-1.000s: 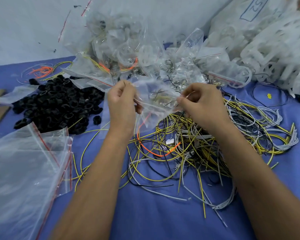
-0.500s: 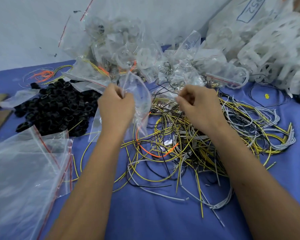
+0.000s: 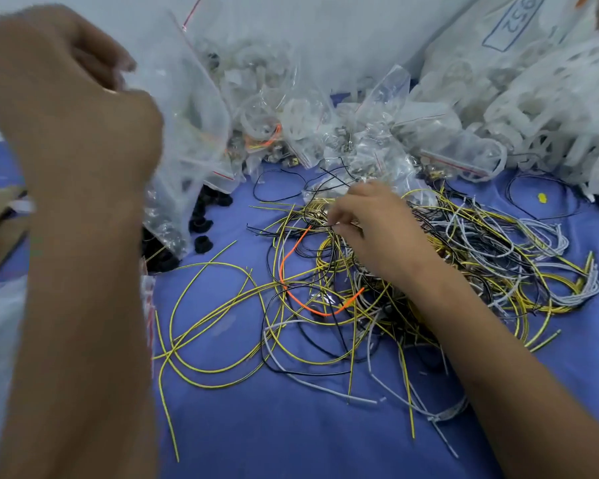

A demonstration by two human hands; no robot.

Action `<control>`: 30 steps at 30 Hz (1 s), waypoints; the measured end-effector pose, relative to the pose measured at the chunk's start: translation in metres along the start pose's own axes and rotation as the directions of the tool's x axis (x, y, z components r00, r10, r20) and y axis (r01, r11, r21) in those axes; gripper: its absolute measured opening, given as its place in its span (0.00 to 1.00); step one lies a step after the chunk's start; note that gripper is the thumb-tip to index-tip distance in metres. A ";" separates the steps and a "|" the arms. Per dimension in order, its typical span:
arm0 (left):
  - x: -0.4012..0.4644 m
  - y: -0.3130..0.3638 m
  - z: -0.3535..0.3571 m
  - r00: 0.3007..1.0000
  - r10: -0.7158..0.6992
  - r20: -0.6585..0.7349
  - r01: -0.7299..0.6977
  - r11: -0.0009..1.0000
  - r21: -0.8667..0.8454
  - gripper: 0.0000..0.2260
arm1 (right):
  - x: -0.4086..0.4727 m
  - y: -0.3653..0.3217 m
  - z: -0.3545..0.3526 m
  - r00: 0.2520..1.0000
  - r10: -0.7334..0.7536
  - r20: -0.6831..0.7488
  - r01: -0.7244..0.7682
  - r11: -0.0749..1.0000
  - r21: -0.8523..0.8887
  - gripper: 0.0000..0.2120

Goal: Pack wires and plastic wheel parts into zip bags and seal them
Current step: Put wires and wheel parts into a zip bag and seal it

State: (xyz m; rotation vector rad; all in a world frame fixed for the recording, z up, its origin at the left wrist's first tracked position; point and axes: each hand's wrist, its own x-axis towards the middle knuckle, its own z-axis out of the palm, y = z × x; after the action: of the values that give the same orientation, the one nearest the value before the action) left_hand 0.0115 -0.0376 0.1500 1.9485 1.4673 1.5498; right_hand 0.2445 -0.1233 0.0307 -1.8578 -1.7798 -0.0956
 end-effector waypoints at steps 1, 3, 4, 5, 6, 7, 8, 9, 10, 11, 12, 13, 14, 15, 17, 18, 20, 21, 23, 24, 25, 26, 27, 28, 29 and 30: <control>0.000 0.001 0.004 0.999 0.040 0.012 -0.040 0.998 0.040 0.16 | 0.000 -0.003 0.003 0.997 -0.047 0.062 0.047 0.999 -0.001 0.05; -0.008 -0.004 0.028 0.991 0.068 0.114 -0.085 0.984 0.158 0.14 | 0.000 -0.006 0.010 0.984 -0.068 0.166 0.073 0.997 -0.029 0.08; -0.018 -0.010 0.044 0.983 0.041 0.177 -0.073 0.980 0.184 0.13 | 0.000 -0.006 0.012 0.984 -0.051 0.168 0.056 0.998 -0.029 0.08; -0.030 -0.017 0.060 0.972 -0.001 0.233 -0.044 0.982 0.186 0.12 | 0.001 -0.005 0.013 0.990 -0.025 0.137 0.028 0.999 -0.022 0.08; -0.044 -0.027 0.075 0.961 -0.042 0.274 -0.007 0.984 0.176 0.12 | 0.001 -0.004 0.013 0.995 0.009 0.096 -0.007 1.000 -0.026 0.07; -0.056 -0.037 0.087 0.953 -0.070 0.295 0.022 0.986 0.165 0.11 | 0.002 -0.003 0.012 0.997 0.046 0.060 -0.044 0.998 -0.037 0.06; -0.068 -0.047 0.097 0.948 -0.095 0.303 0.050 0.987 0.152 0.10 | 0.002 -0.002 0.012 0.996 0.076 0.036 -0.075 0.996 -0.047 0.06; -0.076 -0.056 0.104 0.945 -0.122 0.303 0.088 0.988 0.126 0.09 | 0.002 -0.001 0.013 0.995 0.096 0.030 -0.094 0.994 -0.052 0.05; -0.083 -0.064 0.109 0.942 -0.155 0.297 0.137 0.987 0.081 0.08 | 0.002 -0.001 0.014 0.993 0.109 0.036 -0.107 0.992 -0.063 0.05; -0.087 -0.071 0.112 0.939 -0.196 0.282 0.195 0.980 0.031 0.06 | 0.002 -0.001 0.015 0.992 0.117 0.044 -0.114 0.991 -0.073 0.05; -0.088 -0.076 0.115 0.935 -0.243 0.258 0.255 0.967 -0.013 0.06 | 0.002 0.000 0.016 0.992 0.119 0.047 -0.116 0.990 -0.077 0.05; -0.088 -0.080 0.116 0.930 -0.288 0.229 0.307 0.951 -0.049 0.06 | 0.002 0.002 0.015 0.993 0.110 0.045 -0.107 0.992 -0.070 0.05; -0.088 -0.084 0.117 0.924 -0.324 0.201 0.346 0.935 -0.083 0.05 | 0.003 0.002 0.014 0.995 0.089 0.041 -0.086 0.995 -0.057 0.05; -0.088 -0.086 0.118 0.921 -0.347 0.179 0.370 0.922 -0.115 0.05 | 0.003 0.001 0.012 0.998 0.050 0.042 -0.048 0.998 -0.033 0.05; -0.088 -0.089 0.118 0.920 -0.362 0.153 0.383 0.913 -0.142 0.05 | 0.004 -0.002 0.010 0.993 -0.063 0.102 0.061 0.998 0.021 0.06; -0.089 -0.091 0.118 0.920 -0.363 0.150 0.383 0.913 -0.141 0.05 | 0.003 -0.004 0.012 0.982 -0.108 0.153 0.102 0.994 0.041 0.06; -0.091 -0.094 0.119 0.917 -0.367 0.160 0.389 0.910 -0.145 0.06 | 0.002 -0.007 0.015 0.966 -0.107 0.236 0.099 0.994 0.047 0.04; -0.092 -0.095 0.120 0.915 -0.369 0.164 0.393 0.907 -0.149 0.06 | 0.002 -0.006 0.016 0.964 -0.087 0.253 0.078 0.996 0.044 0.01; -0.091 -0.096 0.121 0.911 -0.375 0.173 0.402 0.901 -0.163 0.06 | 0.001 -0.002 0.014 0.965 -0.028 0.261 0.019 0.999 0.038 0.08; -0.091 -0.096 0.121 0.910 -0.377 0.175 0.405 0.899 -0.168 0.06 | 0.000 -0.001 0.012 0.962 -0.005 0.272 -0.004 1.000 0.031 0.12; -0.091 -0.095 0.121 0.910 -0.377 0.171 0.404 0.899 -0.170 0.07 | 0.000 0.001 0.009 0.958 0.002 0.288 -0.008 1.000 0.018 0.14; -0.091 -0.095 0.121 0.911 -0.377 0.167 0.403 0.900 -0.168 0.07 | -0.001 0.001 0.008 0.950 0.001 0.313 -0.002 1.000 0.004 0.14; -0.091 -0.096 0.121 0.910 -0.377 0.170 0.404 0.899 -0.170 0.07 | -0.001 0.000 0.007 0.941 0.002 0.340 0.001 1.000 -0.010 0.13; -0.091 -0.095 0.121 0.907 -0.380 0.179 0.410 0.894 -0.179 0.06 | -0.001 -0.001 0.006 0.931 0.010 0.366 -0.001 1.000 -0.023 0.13; -0.091 -0.096 0.121 0.904 -0.383 0.187 0.416 0.890 -0.188 0.05 | -0.001 -0.003 0.006 0.922 0.018 0.387 -0.005 0.999 -0.036 0.12; -0.092 -0.096 0.120 0.903 -0.385 0.190 0.418 0.888 -0.193 0.05 | -0.001 -0.005 0.005 0.916 0.028 0.401 -0.008 0.999 -0.052 0.12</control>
State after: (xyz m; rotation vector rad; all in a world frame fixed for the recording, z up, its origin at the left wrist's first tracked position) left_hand 0.0673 -0.0232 -0.0196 1.4746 1.4431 1.2934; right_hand 0.2380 -0.1221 0.0275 -2.0390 -2.0431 0.2726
